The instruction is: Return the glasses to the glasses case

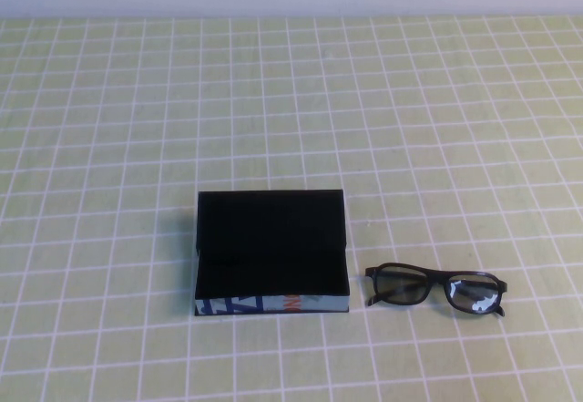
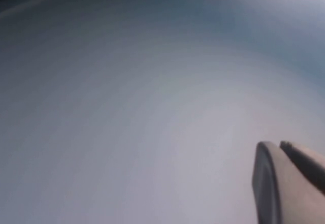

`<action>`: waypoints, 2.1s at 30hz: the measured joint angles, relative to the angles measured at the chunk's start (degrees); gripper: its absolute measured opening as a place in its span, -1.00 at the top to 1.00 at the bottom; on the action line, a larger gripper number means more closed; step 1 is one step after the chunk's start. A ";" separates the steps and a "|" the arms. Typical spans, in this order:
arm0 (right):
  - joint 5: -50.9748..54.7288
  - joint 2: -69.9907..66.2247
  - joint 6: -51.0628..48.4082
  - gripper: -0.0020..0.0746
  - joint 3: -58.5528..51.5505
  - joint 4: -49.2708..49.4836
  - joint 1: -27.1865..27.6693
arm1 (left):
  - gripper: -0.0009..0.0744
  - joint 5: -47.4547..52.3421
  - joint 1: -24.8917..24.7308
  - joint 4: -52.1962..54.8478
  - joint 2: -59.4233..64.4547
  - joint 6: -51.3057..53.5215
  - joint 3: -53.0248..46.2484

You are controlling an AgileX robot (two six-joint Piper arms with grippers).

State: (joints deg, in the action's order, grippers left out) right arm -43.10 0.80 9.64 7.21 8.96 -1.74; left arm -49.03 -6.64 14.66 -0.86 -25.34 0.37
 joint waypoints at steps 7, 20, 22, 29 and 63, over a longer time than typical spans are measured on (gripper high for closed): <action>18.44 -0.73 3.95 0.99 21.17 -6.76 0.00 | 0.98 11.81 0.00 0.00 -0.10 0.27 15.47; 71.98 -25.71 4.58 0.99 44.58 -5.72 -0.65 | 0.98 52.40 0.00 -0.76 1.93 -2.00 30.31; 76.43 -30.24 4.58 0.99 44.58 -4.57 -1.92 | 0.98 58.49 0.00 -2.11 2.98 -3.65 30.31; 93.82 -47.04 -6.71 0.99 45.40 1.98 -7.18 | 0.98 72.86 0.00 -7.10 6.42 -3.80 30.31; 103.83 -80.70 -53.75 -0.03 56.39 -2.51 -23.50 | 0.98 100.03 0.00 -42.58 32.49 39.28 40.68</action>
State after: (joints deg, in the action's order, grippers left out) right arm 60.73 -79.90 -44.11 63.60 6.45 -25.24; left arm 51.00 -6.64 -27.92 31.63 13.94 41.05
